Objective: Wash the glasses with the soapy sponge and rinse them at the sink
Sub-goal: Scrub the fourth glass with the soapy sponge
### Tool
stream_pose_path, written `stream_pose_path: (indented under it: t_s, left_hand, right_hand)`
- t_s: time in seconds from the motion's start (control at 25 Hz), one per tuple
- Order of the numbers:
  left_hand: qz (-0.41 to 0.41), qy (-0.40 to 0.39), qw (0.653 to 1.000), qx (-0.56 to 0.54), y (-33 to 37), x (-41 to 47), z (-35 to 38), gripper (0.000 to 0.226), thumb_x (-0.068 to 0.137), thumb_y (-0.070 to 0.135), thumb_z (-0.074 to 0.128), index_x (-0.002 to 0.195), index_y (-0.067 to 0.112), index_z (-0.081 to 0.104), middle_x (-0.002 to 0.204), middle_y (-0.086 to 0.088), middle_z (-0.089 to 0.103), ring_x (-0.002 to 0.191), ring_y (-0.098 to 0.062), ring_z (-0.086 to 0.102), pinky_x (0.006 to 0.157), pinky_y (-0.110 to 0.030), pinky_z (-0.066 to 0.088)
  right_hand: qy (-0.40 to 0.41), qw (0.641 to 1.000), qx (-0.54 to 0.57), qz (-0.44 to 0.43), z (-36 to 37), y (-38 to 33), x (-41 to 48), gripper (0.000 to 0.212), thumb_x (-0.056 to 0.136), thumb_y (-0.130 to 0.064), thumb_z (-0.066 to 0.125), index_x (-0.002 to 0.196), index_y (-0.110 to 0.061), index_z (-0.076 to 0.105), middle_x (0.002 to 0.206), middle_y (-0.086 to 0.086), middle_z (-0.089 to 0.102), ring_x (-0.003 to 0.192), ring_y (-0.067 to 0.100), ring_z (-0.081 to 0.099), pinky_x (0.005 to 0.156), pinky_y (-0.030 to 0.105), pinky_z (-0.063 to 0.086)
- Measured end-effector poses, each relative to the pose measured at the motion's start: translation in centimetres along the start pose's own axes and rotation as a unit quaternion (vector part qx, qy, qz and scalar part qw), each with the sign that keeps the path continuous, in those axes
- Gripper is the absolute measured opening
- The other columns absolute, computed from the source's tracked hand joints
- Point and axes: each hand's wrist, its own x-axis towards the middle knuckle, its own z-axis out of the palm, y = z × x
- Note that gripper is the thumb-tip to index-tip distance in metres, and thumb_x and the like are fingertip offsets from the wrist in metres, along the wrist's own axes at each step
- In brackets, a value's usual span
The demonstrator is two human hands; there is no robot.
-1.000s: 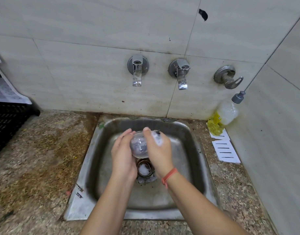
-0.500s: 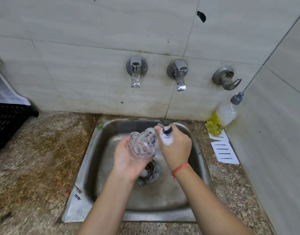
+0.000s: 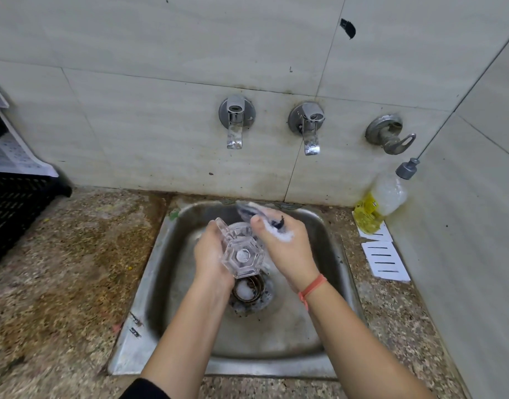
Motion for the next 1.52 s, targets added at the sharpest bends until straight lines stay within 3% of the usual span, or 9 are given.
stream_pose_path:
  t_s: [0.12, 0.28, 0.44, 0.64, 0.84, 1.0, 1.2, 1.36, 1.52]
  left_hand:
    - [0.07, 0.026, 0.992, 0.103, 1.0, 0.5, -0.3, 0.037, 0.096, 0.032, 0.05, 0.068, 0.01, 0.059, 0.06, -0.008, 0.059, 0.058, -0.023, 0.055, 0.065, -0.035, 0.049]
    - [0.129, 0.049, 0.956, 0.258, 2.0, -0.3, -0.2, 0.048, 0.099, 0.033, 0.044, 0.054, 0.015, 0.044, 0.031, 0.008, 0.036, 0.032, -0.011, 0.032, 0.04, -0.021, 0.026]
    - [0.129, 0.031, 0.941, 0.312, 2.3, -0.8, -0.1, 0.05, 0.099, 0.032, 0.043, 0.051, 0.016, 0.037, 0.027, 0.007, 0.029, 0.022, -0.005, 0.024, 0.03, -0.015, 0.016]
    - [0.143, 0.025, 0.932, 0.331, 2.3, -0.8, 0.0, 0.048, 0.097, 0.029, 0.045, 0.051, 0.014, 0.042, 0.028, 0.007, 0.033, 0.023, -0.007, 0.026, 0.031, -0.016, 0.018]
    - [0.125, 0.015, 0.937, 0.327, 2.4, -0.3, -0.4, 0.043, 0.095, 0.029, 0.048, 0.054, 0.015, 0.043, 0.032, 0.006, 0.034, 0.026, -0.01, 0.028, 0.035, -0.016, 0.021]
    - [0.098, 0.008, 0.945, 0.312, 1.2, -0.4, -0.7, 0.036, 0.09, 0.024, 0.047, 0.055, 0.021, 0.037, 0.043, 0.004, 0.032, 0.04, -0.015, 0.028, 0.047, -0.026, 0.023]
    - [0.104, 0.015, 0.948, 0.301, 1.6, -0.1, -1.3, 0.033, 0.085, 0.021, 0.046, 0.055, 0.021, 0.035, 0.042, 0.005, 0.029, 0.04, -0.016, 0.025, 0.047, -0.025, 0.022]
    - [0.109, 0.022, 0.937, 0.332, 1.4, -0.3, -0.9, 0.036, 0.087, 0.022, 0.046, 0.054, 0.02, 0.035, 0.037, 0.006, 0.029, 0.033, -0.013, 0.025, 0.041, -0.021, 0.022]
    - [0.083, 0.032, 0.962, 0.26, 1.2, 0.5, -1.8, 0.036, 0.077, 0.026, 0.05, 0.043, 0.024, 0.038, 0.041, 0.005, 0.029, 0.041, -0.016, 0.026, 0.049, -0.025, 0.026]
  right_hand:
    - [-0.128, 0.98, 0.095, 0.115, -0.7, -0.7, 0.1, 0.047, 0.089, -0.062, 0.046, 0.095, -0.027, 0.076, 0.123, -0.008, 0.063, 0.118, 0.009, 0.056, 0.103, 0.035, 0.042]
    - [-0.11, 0.982, 0.049, 0.142, -0.8, -1.0, 0.1, 0.015, 0.078, -0.022, 0.076, 0.066, -0.019, 0.067, 0.105, -0.004, 0.062, 0.098, 0.003, 0.059, 0.095, 0.029, 0.044]
    - [-0.179, 0.971, 0.064, 0.149, -1.7, -0.8, 0.2, 0.017, 0.059, -0.016, 0.076, 0.063, -0.024, 0.061, 0.096, -0.014, 0.058, 0.093, 0.001, 0.058, 0.086, 0.021, 0.042]
    - [-0.178, 0.976, 0.029, 0.12, -1.2, -0.8, 0.3, 0.023, 0.065, -0.033, 0.077, 0.073, -0.024, 0.057, 0.088, -0.016, 0.055, 0.079, -0.003, 0.053, 0.078, 0.016, 0.041]
    - [-0.263, 0.958, 0.023, 0.115, -1.6, -0.8, 0.9, 0.05, 0.074, -0.021, 0.077, 0.12, -0.027, 0.056, 0.125, -0.014, 0.056, 0.118, -0.004, 0.048, 0.101, 0.018, 0.038]
    - [-0.09, 0.981, 0.032, 0.166, 0.4, -0.7, 1.0, 0.021, 0.085, -0.007, 0.067, 0.105, -0.014, 0.062, 0.087, -0.005, 0.06, 0.08, 0.009, 0.056, 0.071, 0.02, 0.047]
    - [-0.277, 0.945, 0.072, 0.158, -1.0, -0.6, 0.3, 0.036, 0.087, -0.006, 0.066, 0.118, -0.021, 0.058, 0.105, -0.006, 0.064, 0.088, 0.003, 0.062, 0.079, 0.02, 0.051]
    - [-0.113, 0.98, -0.001, 0.164, 0.4, -0.7, 0.8, 0.022, 0.088, -0.009, 0.062, 0.109, -0.015, 0.063, 0.102, -0.004, 0.063, 0.098, 0.012, 0.059, 0.088, 0.029, 0.049]
    - [-0.248, 0.945, 0.095, 0.19, -0.3, -0.5, 0.2, 0.037, 0.09, -0.002, 0.061, 0.125, -0.011, 0.055, 0.108, 0.005, 0.063, 0.101, 0.021, 0.06, 0.093, 0.037, 0.048]
